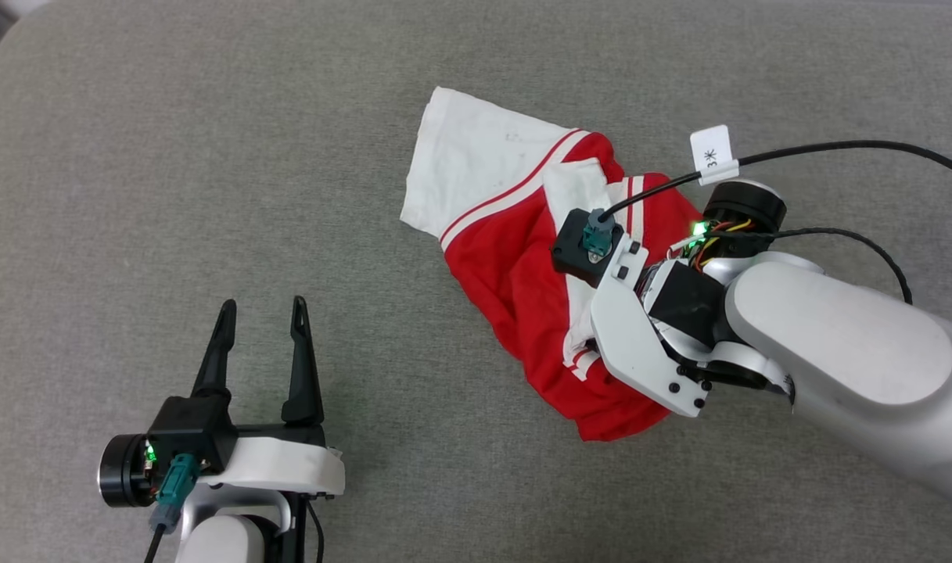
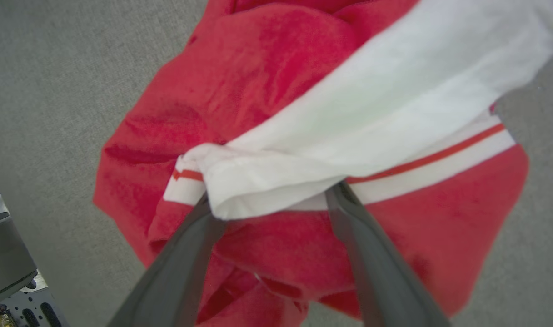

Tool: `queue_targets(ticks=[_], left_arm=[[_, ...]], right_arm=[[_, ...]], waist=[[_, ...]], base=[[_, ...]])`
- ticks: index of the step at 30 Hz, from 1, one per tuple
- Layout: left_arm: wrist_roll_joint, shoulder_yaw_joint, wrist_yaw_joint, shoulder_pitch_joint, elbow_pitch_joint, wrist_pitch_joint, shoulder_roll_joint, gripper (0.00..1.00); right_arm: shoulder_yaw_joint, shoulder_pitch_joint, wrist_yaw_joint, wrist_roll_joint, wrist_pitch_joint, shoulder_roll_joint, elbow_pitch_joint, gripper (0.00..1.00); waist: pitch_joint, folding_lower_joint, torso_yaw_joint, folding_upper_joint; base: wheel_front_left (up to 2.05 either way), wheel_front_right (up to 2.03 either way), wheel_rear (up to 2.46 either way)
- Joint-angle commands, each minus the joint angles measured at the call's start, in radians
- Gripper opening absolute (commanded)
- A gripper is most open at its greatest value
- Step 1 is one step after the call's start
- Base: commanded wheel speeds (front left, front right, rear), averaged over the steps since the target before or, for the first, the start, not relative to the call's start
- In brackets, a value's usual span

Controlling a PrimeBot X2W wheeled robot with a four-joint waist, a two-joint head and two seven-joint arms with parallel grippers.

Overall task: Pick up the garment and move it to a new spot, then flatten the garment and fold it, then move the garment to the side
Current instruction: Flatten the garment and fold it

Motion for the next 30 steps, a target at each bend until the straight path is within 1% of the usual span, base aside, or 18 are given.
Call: queue_targets(ticks=[1,2,3,6,10,13,17,21,25,26,28,30], left_arm=[[0.004,0.004,0.002,-0.008,0.003,-0.003,-0.001,1.00],[0.006,0.007,-0.001,-0.008,0.006,-0.003,-0.001,1.00],[0.007,0.009,-0.004,-0.007,0.009,-0.003,-0.001,1.00],[0.008,0.015,-0.007,-0.001,0.017,-0.003,-0.001,1.00],[0.013,0.027,-0.010,0.024,0.019,-0.003,-0.001,1.00],[0.012,0.036,-0.009,0.043,0.015,-0.003,-0.001,1.00],[0.008,0.049,-0.001,0.071,0.005,-0.003,-0.001,1.00],[0.007,0.051,0.005,0.091,0.001,-0.003,-0.001,1.00],[0.008,0.055,0.008,0.104,-0.004,-0.003,-0.001,1.00],[0.008,0.056,0.009,0.106,-0.005,-0.003,-0.001,1.00],[0.008,0.056,0.009,0.111,-0.006,-0.003,-0.001,1.00],[0.007,0.054,0.010,0.114,-0.007,-0.003,-0.001,1.00]], right_arm=[[0.003,0.016,-0.001,-0.012,-0.009,-0.009,-0.003,0.98],[0.003,0.012,-0.001,-0.019,-0.025,-0.009,-0.006,0.07],[0.002,0.011,-0.001,-0.024,-0.041,-0.011,-0.010,0.00],[0.002,-0.010,-0.001,-0.018,-0.129,-0.015,-0.013,0.00],[0.002,-0.026,-0.001,0.007,-0.275,-0.044,-0.017,0.00],[-0.007,-0.024,-0.001,0.039,-0.375,-0.094,-0.023,0.00],[-0.031,0.026,-0.001,0.067,-0.462,-0.167,-0.033,0.00],[-0.098,0.103,-0.001,0.102,-0.542,-0.242,-0.034,0.00],[-0.219,0.231,-0.001,0.125,-0.655,-0.288,0.008,0.00],[-0.256,0.263,-0.001,0.120,-0.689,-0.293,0.029,1.00],[-0.327,0.336,-0.001,0.092,-0.764,-0.292,0.083,1.00],[-0.404,0.419,-0.001,0.072,-0.845,-0.262,0.143,1.00]], waist=[[-0.001,-0.0001,-0.007,0.0000],[-0.004,-0.0001,-0.012,0.0000],[-0.008,-0.0001,-0.018,0.0000],[-0.031,-0.0001,-0.034,0.0000],[-0.072,-0.0001,-0.057,0.0000],[-0.103,-0.0001,-0.072,0.0000],[-0.130,-0.0001,-0.097,0.0000],[-0.148,-0.0001,-0.114,0.0000],[-0.158,-0.0001,-0.127,0.0000],[-0.160,-0.0001,-0.129,0.0000],[-0.165,-0.0001,-0.131,0.0000],[-0.169,-0.0001,-0.130,0.0000]], base=[[0.00,0.00,0.00],[0.00,0.00,0.00],[0.00,0.00,0.00],[0.00,0.00,0.00],[0.00,0.00,0.00],[0.00,0.00,0.00],[0.00,0.00,0.00],[0.00,0.00,0.00],[0.00,0.00,0.00],[0.00,0.00,0.00],[0.00,0.00,0.00],[0.00,0.00,0.00]])
